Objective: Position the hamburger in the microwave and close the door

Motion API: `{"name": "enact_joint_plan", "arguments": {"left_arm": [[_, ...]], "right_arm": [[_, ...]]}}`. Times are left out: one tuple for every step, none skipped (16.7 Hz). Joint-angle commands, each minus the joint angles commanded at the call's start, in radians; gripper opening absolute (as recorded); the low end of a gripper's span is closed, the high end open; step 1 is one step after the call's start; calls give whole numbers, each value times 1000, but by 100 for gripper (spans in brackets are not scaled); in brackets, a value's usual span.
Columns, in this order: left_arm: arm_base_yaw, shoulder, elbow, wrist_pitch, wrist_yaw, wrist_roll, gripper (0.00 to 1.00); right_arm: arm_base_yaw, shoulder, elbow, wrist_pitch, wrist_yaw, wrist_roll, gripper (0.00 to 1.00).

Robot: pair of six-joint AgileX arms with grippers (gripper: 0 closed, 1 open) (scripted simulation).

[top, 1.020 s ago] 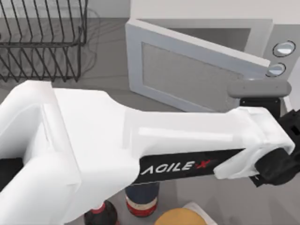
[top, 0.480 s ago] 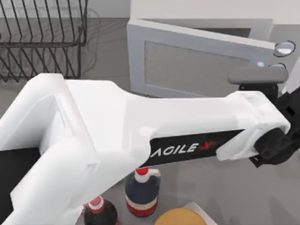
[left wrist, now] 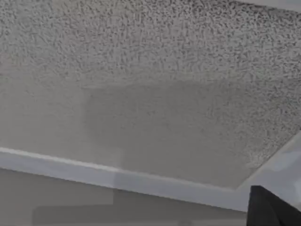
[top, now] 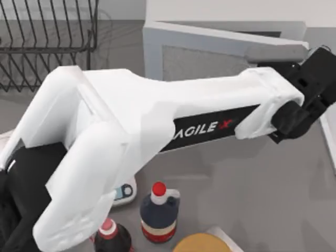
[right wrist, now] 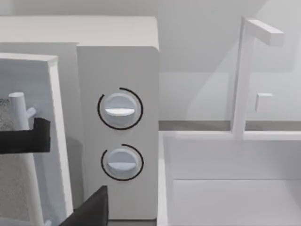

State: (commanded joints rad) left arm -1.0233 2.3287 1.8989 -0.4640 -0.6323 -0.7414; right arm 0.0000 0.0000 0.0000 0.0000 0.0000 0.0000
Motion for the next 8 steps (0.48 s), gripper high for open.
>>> {"name": "enact_joint_plan", "arguments": {"left_arm": [[1,1,1,0,1,1,0],[1,1,1,0,1,1,0],[1,1,1,0,1,1,0],[-4,-4,-4,-1,-2,0,0],[-3,-3,-2,-1,-2,0,0],[-1,4,10,-3,-2,4,0],[4,17,30,-6,-1,9,0],[10,32,57,-11,1,15,0]], "right_arm": [[0,0,0,0,0,0,100],[0,0,0,0,0,0,100],[0,0,0,0,0,0,100],[0,0,0,0,0,0,100],[0,0,0,0,0,0,100],[0,0,0,0,0,0,100],[0,0,0,0,0,0,100],[0,0,0,0,0,0,100]]}}
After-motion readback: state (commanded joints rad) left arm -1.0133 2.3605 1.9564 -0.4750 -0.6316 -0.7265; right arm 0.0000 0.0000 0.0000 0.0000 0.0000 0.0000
